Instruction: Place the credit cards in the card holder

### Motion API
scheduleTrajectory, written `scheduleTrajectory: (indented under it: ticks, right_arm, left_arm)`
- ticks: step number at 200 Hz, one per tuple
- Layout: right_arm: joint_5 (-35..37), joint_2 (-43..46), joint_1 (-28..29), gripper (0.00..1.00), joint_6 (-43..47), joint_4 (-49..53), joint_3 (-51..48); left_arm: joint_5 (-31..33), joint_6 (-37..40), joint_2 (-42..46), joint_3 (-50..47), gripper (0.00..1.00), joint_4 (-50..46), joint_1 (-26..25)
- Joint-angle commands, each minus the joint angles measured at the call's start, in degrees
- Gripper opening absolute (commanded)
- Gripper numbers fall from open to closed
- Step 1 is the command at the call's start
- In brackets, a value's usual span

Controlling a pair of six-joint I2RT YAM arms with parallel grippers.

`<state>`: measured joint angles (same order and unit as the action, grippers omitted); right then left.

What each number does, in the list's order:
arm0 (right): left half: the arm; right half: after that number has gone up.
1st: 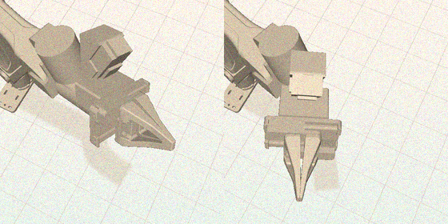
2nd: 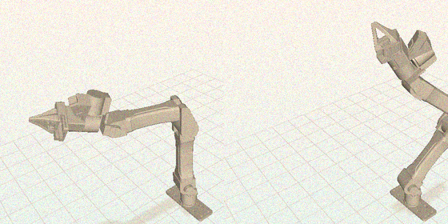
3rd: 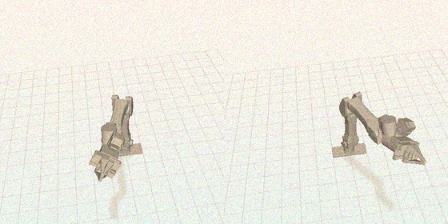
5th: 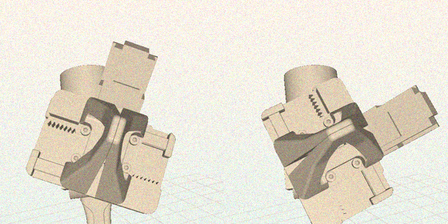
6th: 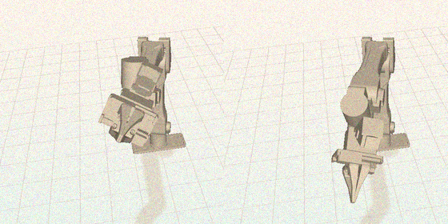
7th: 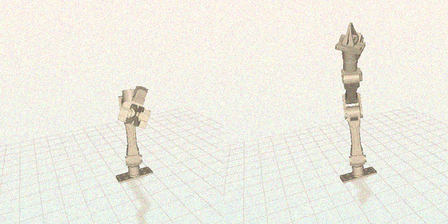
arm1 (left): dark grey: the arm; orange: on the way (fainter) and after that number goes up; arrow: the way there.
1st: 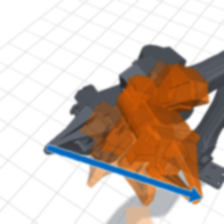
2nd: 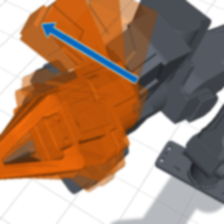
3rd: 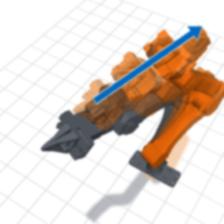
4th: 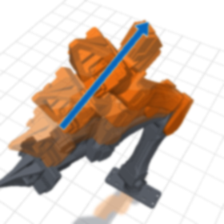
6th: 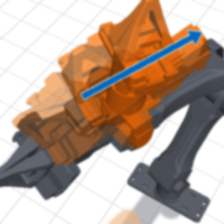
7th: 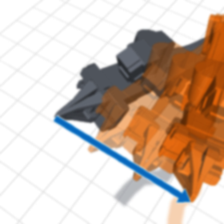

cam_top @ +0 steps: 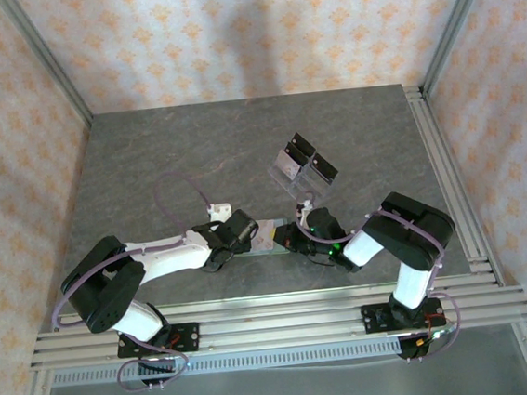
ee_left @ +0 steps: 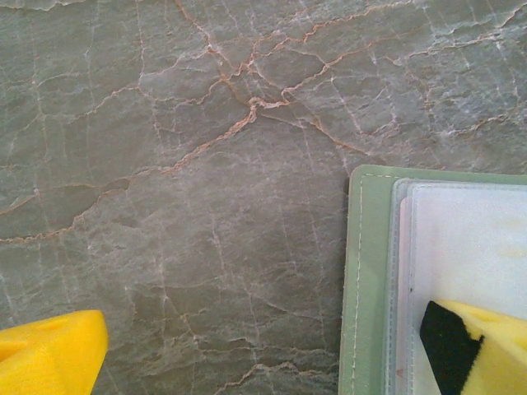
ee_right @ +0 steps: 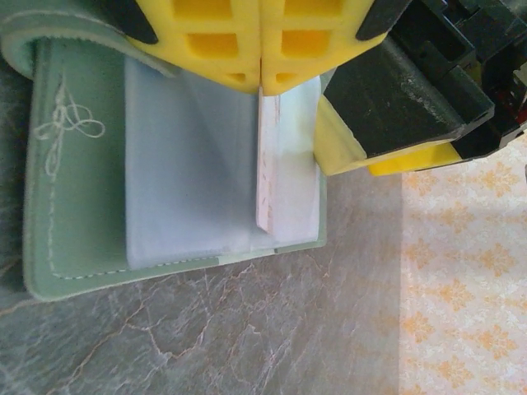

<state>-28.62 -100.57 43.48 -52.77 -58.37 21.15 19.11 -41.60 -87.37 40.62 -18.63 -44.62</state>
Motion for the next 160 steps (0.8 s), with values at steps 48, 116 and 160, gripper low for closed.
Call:
scheduleTrajectory:
  ticks: [48,116,160]
  right_arm:
    - [-1.5,-3.5,0.9,0.00,-0.4,-1.2,1.0]
    - [-2.2,-5.6,1.9,0.00,-0.8,-0.5,3.5]
    - [-2.8,-6.6,2.4,0.00,-0.6,1.4,5.3]
  left_arm:
    - [2.1,-0.3,0.4,-2.0,1.00,-3.2,0.1]
    - [1.9,-0.6,0.4,-2.2,1.00,-2.9,-0.2]
    - [1.8,-0.7,0.5,-2.1,1.00,-3.0,-0.3]
